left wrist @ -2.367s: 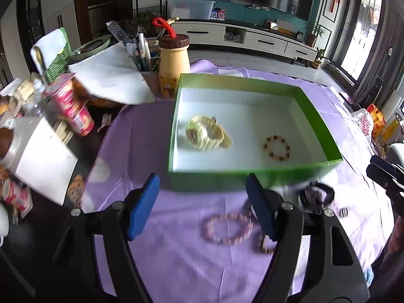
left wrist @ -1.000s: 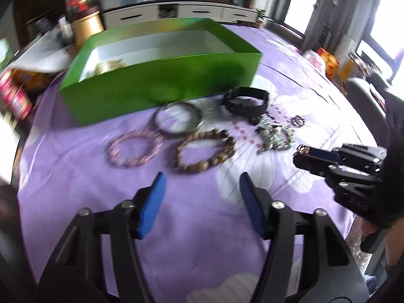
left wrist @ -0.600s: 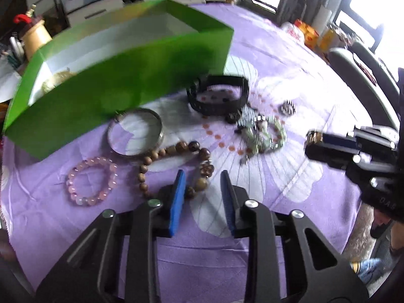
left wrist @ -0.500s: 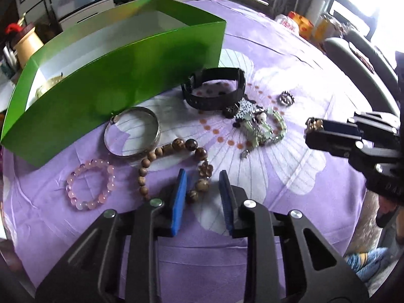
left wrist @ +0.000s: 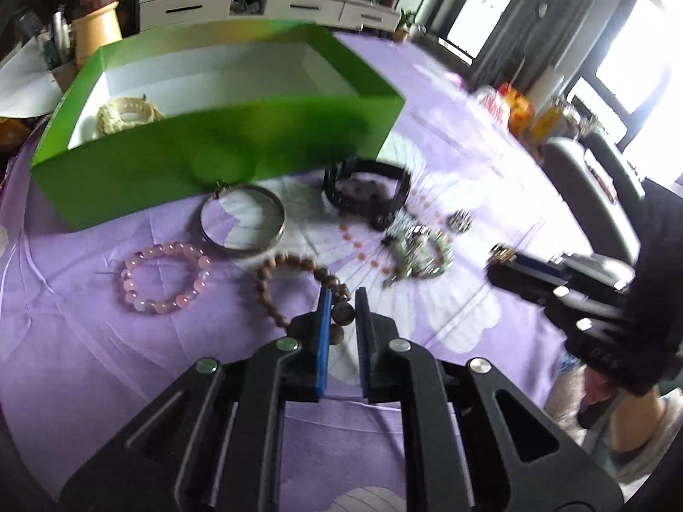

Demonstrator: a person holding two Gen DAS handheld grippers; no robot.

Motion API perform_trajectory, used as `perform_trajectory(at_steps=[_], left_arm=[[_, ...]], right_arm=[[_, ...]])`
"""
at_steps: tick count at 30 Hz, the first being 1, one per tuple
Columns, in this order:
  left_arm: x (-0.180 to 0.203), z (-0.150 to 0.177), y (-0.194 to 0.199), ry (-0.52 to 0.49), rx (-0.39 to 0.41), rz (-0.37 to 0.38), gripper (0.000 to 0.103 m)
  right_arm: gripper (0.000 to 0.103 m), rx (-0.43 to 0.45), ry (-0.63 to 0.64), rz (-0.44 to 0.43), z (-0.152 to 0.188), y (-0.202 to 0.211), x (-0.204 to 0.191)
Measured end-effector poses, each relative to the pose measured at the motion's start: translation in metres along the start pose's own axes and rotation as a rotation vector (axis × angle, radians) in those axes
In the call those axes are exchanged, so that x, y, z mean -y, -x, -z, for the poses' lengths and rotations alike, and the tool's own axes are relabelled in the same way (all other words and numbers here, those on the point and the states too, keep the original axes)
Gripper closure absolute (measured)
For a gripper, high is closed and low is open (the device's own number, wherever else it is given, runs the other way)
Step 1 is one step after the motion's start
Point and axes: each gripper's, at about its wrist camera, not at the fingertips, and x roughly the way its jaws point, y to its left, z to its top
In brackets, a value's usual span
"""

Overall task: Organize jewelry
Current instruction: 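Lower both held items into the green box and open both tools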

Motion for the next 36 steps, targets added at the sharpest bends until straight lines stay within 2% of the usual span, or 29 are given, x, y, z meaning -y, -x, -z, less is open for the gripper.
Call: perform_trajectory(at_steps=[8, 16, 25, 36], left_arm=[[-0.021, -0.025, 0.062, 0.099, 0.157, 0.062, 0.092], [-0.042, -0.064, 0.097, 0.12, 0.239, 0.01, 0.092], [-0.067, -0.114, 0.074, 0.162, 0.234, -0.026, 0.092], [-0.104, -0.155, 0.012, 0.247, 0.163, -0.064, 0.092]], right_arm=[[0.09, 0.048, 0.028, -0.028, -0.024, 0.01, -0.012], [0.09, 0.132, 0.062, -0.046, -0.076, 0.011, -0.019], [0.09, 0.146, 0.047, -0.048, -0.133, -0.018, -0.011], [0.09, 0.008, -0.024, -0.005, -0.184, -0.105, 0.013]])
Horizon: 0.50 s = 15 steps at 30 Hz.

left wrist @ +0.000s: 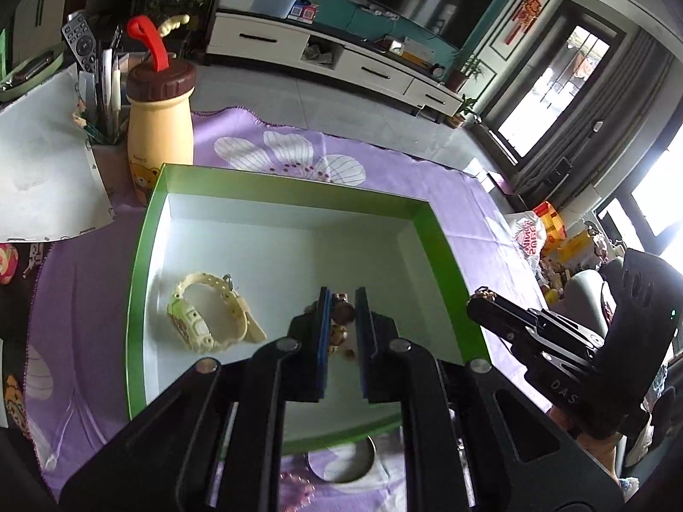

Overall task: Organize jewelry
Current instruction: 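Lower both held items into the green box and open both tools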

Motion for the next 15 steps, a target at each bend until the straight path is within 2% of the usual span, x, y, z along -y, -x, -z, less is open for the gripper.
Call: perform_trajectory(at_steps=[3, 6, 11, 13, 14, 15], left_arm=[[-0.006, -0.004, -0.019, 0.01, -0.024, -0.026, 0.092], [-0.012, -0.007, -0.034, 0.013, -0.048, -0.05, 0.092], [-0.013, -0.009, -0.048, 0.001, -0.063, -0.072, 0.092], [-0.013, -0.011, -0.05, -0.008, -0.064, -0.076, 0.092], [-0.012, -0.011, -0.05, -0.01, -0.063, -0.078, 0.091], [-0.011, -0.011, -0.049, -0.013, -0.059, -0.083, 0.084]], right_arm=[[0.09, -0.059, -0.009, 0.001, -0.006, -0.024, 0.003], [0.09, -0.116, -0.007, 0.038, -0.011, -0.046, 0.005], [0.088, -0.144, -0.008, 0.08, -0.016, -0.062, 0.01], [0.08, -0.141, -0.011, 0.092, -0.018, -0.063, 0.012], [0.072, -0.14, -0.017, 0.095, -0.019, -0.063, 0.013], [0.068, -0.13, -0.026, 0.096, -0.019, -0.061, 0.015]])
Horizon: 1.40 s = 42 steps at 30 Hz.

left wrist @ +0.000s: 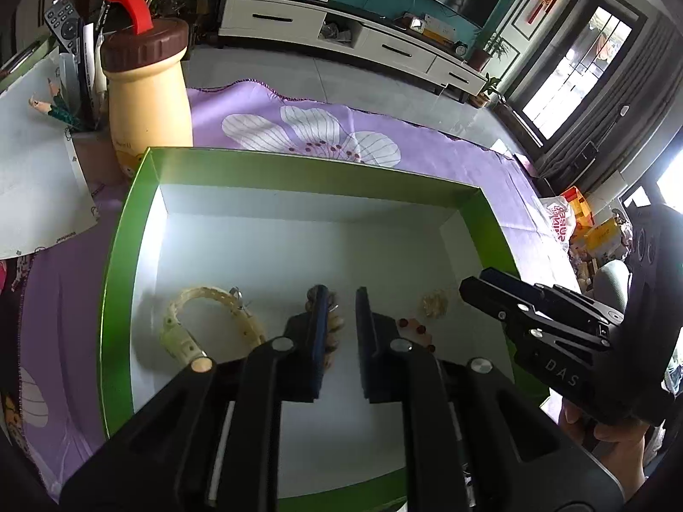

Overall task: Organize jewelry
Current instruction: 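Lower both held items into the green box and open both tools, then reach the right tool to the small silver ring and grasp it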

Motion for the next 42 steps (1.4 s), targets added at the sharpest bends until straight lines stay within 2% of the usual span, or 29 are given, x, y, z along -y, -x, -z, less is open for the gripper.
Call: perform_trajectory(at_steps=[1, 2, 3, 8, 14, 18, 23, 27, 36, 42], left_arm=[[0.001, 0.0, 0.003, -0.001, 0.006, 0.002, 0.079], [0.002, 0.0, 0.005, -0.003, 0.015, 0.002, 0.067], [0.002, 0.0, 0.007, -0.006, 0.023, -0.001, 0.063], [0.011, 0.007, 0.025, -0.036, 0.056, -0.009, 0.059], [0.014, 0.028, 0.067, -0.065, 0.109, -0.016, 0.041], [0.01, 0.052, 0.097, -0.067, 0.132, -0.033, 0.035], [0.001, 0.083, 0.121, -0.055, 0.138, -0.086, 0.032], [-0.011, 0.115, 0.135, -0.042, 0.133, -0.145, 0.031], [-0.019, 0.179, 0.145, -0.029, 0.096, -0.135, 0.028], [-0.012, 0.209, 0.138, -0.068, 0.068, -0.139, 0.027]], right_arm=[[0.067, 0.007, -0.003, -0.001, -0.001, 0.001, 0.002], [0.067, 0.017, -0.007, -0.005, 0.0, 0.005, 0.004], [0.066, 0.024, -0.012, -0.01, 0.0, 0.007, 0.005], [0.066, 0.068, -0.021, -0.03, 0.011, 0.035, 0.011], [0.066, 0.129, 0.002, -0.042, 0.04, 0.082, 0.016], [0.065, 0.155, -0.003, -0.039, 0.069, 0.113, 0.027], [0.065, 0.143, -0.003, 0.007, 0.105, 0.133, 0.033], [0.065, 0.131, -0.018, 0.012, 0.132, 0.142, 0.035], [0.065, 0.065, -0.048, 0.055, 0.19, 0.143, 0.041], [0.065, 0.02, -0.046, 0.097, 0.223, 0.13, 0.046]])
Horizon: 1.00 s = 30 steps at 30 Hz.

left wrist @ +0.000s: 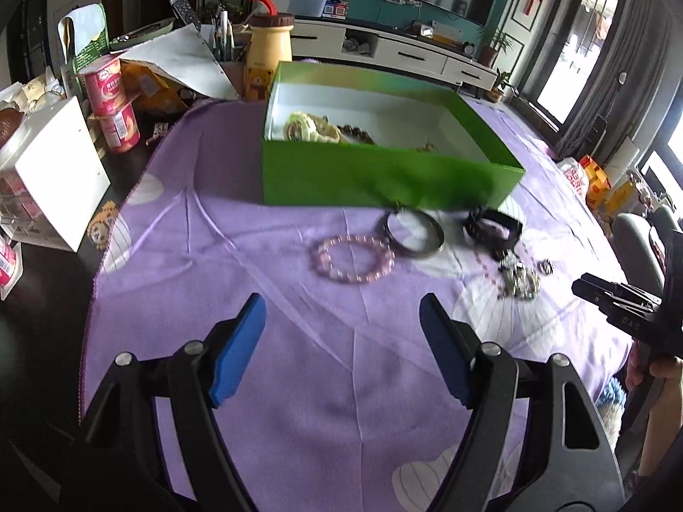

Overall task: Organize jewelry
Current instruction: 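Reach the right tool to the small silver ring and grasp it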

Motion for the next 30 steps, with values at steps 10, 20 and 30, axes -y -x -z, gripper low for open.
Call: perform_trajectory(at_steps=[10, 20, 30], left_arm=[[0.004, 0.013, -0.018, 0.002, -0.051, 0.009, 0.027], [0.006, 0.002, -0.031, -0.007, -0.062, 0.011, 0.027], [0.028, -0.016, -0.05, -0.091, -0.05, 0.027, 0.027]], right_arm=[[0.065, 0.002, 0.016, 0.036, 0.007, -0.024, 0.003], [0.076, 0.041, 0.087, 0.07, -0.013, -0.045, -0.003], [0.083, 0.11, 0.021, 0.017, -0.019, -0.022, 0.004]])
